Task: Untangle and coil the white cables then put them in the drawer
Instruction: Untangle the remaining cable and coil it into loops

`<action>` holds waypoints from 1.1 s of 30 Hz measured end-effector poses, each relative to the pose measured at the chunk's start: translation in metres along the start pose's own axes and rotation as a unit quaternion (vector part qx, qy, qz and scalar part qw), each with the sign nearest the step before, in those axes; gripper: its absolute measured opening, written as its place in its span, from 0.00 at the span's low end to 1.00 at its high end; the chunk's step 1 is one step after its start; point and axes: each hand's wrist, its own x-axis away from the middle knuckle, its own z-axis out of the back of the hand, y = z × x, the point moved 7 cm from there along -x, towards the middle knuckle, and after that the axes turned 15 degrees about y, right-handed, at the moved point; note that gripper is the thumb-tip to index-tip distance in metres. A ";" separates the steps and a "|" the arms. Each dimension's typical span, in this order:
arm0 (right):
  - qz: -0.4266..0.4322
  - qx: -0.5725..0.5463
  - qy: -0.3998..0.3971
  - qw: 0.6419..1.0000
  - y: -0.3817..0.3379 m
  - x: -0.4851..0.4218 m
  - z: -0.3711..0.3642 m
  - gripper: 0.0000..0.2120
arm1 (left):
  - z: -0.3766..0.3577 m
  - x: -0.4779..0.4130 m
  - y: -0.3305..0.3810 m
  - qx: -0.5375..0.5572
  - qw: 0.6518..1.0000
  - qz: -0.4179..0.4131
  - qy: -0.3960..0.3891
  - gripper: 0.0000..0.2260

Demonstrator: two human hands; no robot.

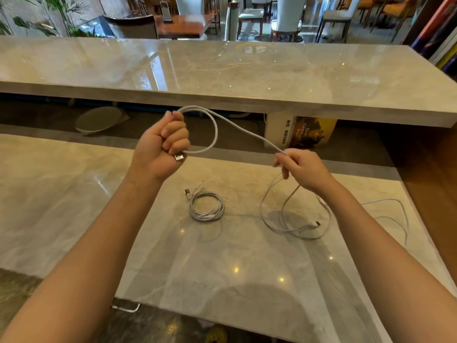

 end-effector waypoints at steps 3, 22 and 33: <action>-0.004 0.121 -0.019 0.992 0.010 0.006 -0.013 0.16 | -0.003 0.007 0.014 -0.023 0.995 -0.090 0.034 0.13; 0.313 0.166 0.042 0.934 -0.114 0.010 -0.014 0.15 | -0.005 0.004 -0.050 -0.745 0.645 -0.110 0.129 0.13; -0.061 -0.290 -0.267 0.917 -0.076 0.012 -0.037 0.13 | -0.009 0.005 -0.068 -0.364 0.928 0.078 -0.025 0.07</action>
